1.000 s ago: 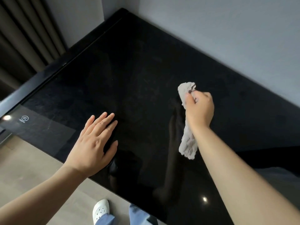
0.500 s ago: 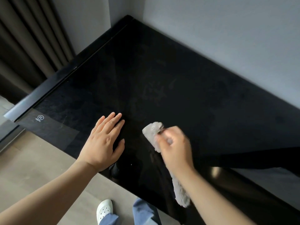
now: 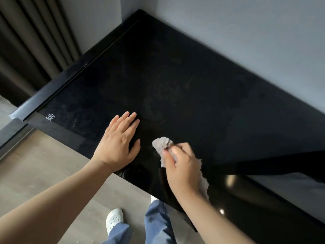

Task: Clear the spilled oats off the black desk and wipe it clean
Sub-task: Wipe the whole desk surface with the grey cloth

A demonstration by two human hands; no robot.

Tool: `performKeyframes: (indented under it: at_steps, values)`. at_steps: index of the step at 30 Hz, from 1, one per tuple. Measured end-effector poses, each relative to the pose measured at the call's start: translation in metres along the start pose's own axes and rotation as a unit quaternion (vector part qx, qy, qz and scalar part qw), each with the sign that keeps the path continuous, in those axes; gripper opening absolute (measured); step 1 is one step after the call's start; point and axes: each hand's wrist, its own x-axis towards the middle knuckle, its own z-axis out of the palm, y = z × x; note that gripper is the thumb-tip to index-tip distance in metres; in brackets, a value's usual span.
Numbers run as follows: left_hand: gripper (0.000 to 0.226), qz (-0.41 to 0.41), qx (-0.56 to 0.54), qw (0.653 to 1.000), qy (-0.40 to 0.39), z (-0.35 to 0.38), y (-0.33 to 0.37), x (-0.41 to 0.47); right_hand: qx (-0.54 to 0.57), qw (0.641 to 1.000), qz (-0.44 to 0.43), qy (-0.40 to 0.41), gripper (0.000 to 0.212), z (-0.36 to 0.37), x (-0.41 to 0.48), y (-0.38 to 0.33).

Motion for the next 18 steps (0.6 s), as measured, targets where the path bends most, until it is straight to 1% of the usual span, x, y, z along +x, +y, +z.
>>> performKeyframes:
  at_steps: [2,3,4,6,7,8,10,11,13,15,17,18]
  values:
    - [0.061,-0.002,0.003,1.000,0.003,-0.002,0.001,-0.003,0.059,0.996,0.004,-0.060,0.031,-0.014,-0.009,-0.005]
    - [0.061,-0.005,0.004,1.000,0.009,-0.002,0.003,-0.005,0.074,0.996,0.013,-0.051,0.038,-0.024,-0.003,-0.006]
    - [0.061,-0.004,0.003,1.000,0.013,-0.003,0.004,-0.005,0.075,0.997,0.027,-0.015,0.042,-0.034,0.009,-0.005]
    - [0.062,0.001,-0.005,1.000,0.019,-0.005,0.005,-0.001,0.053,0.993,0.062,0.081,0.043,-0.051,0.045,0.005]
    - [0.062,0.004,-0.009,1.000,0.019,-0.005,0.005,0.001,0.045,0.989,0.082,0.113,0.044,-0.055,0.062,0.010]
    - [0.063,0.007,-0.010,1.000,0.017,-0.004,0.005,0.002,0.036,0.987,0.098,0.126,0.044,-0.054,0.075,0.014]
    - [0.064,0.014,-0.026,0.999,0.020,-0.004,0.003,0.002,0.011,0.988,0.112,0.108,0.042,-0.040,0.083,0.018]
    - [0.062,0.017,-0.049,0.998,0.032,-0.005,0.003,0.000,-0.016,0.988,0.116,0.097,0.038,-0.030,0.077,0.016]
    - [0.056,0.014,-0.098,0.992,0.076,-0.012,-0.001,-0.009,-0.064,0.990,0.086,0.093,0.026,-0.010,0.050,0.007]
    - [0.054,0.006,-0.106,0.990,0.098,-0.017,-0.008,-0.026,-0.047,0.995,0.022,0.084,0.020,0.003,0.013,-0.005]
    - [0.057,0.004,-0.077,0.994,0.075,-0.014,-0.017,-0.049,-0.004,0.999,-0.024,0.031,0.017,0.010,-0.025,-0.012]
    - [0.059,0.002,-0.063,0.996,0.057,-0.010,-0.021,-0.062,0.021,0.999,-0.026,-0.007,0.018,0.010,-0.041,-0.014]
